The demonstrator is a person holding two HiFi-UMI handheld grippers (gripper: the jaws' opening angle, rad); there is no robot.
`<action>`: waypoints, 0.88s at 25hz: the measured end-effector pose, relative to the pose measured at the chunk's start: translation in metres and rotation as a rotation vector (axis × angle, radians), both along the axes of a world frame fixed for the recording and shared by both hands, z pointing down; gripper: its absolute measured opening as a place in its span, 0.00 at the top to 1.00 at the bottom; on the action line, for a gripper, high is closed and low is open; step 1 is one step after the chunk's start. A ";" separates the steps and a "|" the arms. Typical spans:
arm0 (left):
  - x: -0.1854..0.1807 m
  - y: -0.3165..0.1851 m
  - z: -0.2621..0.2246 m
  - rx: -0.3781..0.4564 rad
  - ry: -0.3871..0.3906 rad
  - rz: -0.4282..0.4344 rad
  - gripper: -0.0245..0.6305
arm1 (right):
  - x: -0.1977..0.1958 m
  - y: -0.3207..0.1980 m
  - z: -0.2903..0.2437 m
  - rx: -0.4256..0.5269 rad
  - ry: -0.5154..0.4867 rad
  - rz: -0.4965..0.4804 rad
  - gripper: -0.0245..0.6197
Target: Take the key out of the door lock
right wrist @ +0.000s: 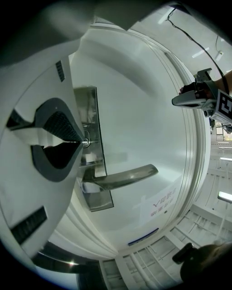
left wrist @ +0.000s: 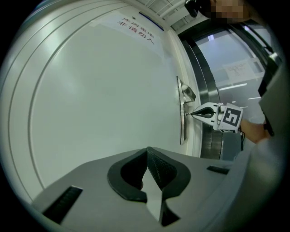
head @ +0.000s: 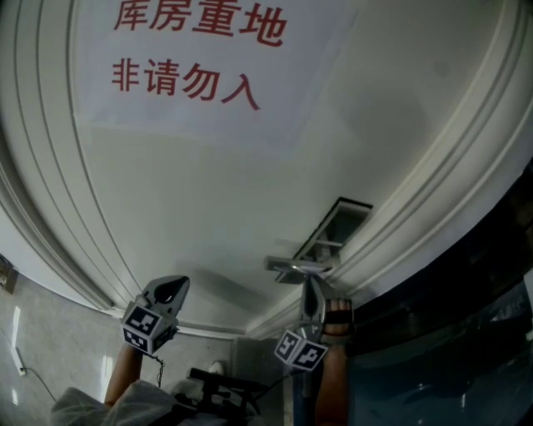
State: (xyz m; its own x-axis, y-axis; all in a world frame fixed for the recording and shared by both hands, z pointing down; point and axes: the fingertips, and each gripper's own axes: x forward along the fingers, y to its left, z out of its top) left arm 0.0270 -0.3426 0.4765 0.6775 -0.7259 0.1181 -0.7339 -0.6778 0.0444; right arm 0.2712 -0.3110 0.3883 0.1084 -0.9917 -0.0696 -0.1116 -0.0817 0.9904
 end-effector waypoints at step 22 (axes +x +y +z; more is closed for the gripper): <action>-0.012 0.004 0.007 -0.018 0.025 -0.011 0.96 | -0.001 0.001 0.000 -0.037 0.028 0.021 0.93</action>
State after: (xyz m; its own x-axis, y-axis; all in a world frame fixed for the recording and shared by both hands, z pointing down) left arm 0.0148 -0.3389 0.4830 0.6723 -0.7313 0.1149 -0.7400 -0.6684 0.0751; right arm 0.2706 -0.3104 0.3880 0.1281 -0.9911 -0.0365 -0.0828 -0.0473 0.9954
